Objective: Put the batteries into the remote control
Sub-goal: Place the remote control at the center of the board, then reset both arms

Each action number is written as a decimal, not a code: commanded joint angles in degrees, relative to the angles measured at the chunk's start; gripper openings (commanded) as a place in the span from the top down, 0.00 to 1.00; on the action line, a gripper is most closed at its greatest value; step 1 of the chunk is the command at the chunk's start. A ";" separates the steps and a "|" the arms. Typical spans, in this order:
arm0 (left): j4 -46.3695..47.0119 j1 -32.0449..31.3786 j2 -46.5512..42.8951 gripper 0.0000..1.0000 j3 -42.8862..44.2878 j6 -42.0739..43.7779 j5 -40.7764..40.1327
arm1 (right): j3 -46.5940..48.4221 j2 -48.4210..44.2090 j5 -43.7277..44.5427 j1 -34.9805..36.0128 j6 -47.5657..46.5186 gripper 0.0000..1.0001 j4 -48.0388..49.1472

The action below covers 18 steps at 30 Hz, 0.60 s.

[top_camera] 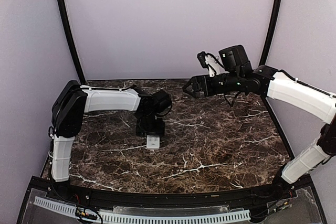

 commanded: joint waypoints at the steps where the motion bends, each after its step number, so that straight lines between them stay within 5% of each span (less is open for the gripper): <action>1: 0.17 0.35 -8.74 0.25 0.78 5.33 -7.08 | -1.53 -0.86 0.23 -3.46 -0.45 0.01 0.05; 5: 10.47 0.50 -22.15 0.21 -7.11 12.13 -16.65 | -8.24 -3.93 -3.39 -12.74 -1.67 0.01 3.62; 10: 32.72 7.74 -45.09 0.10 -29.05 20.31 -14.73 | -21.43 -11.94 -10.73 -26.55 -0.38 0.01 12.45; 14: 34.01 18.82 -58.03 0.02 -40.67 17.29 -20.10 | -33.39 -20.83 -14.47 -35.53 1.77 0.01 18.73; 18: 32.35 30.40 -64.98 0.01 -48.94 13.60 -20.09 | -41.85 -29.97 -9.69 -37.06 1.46 0.01 21.73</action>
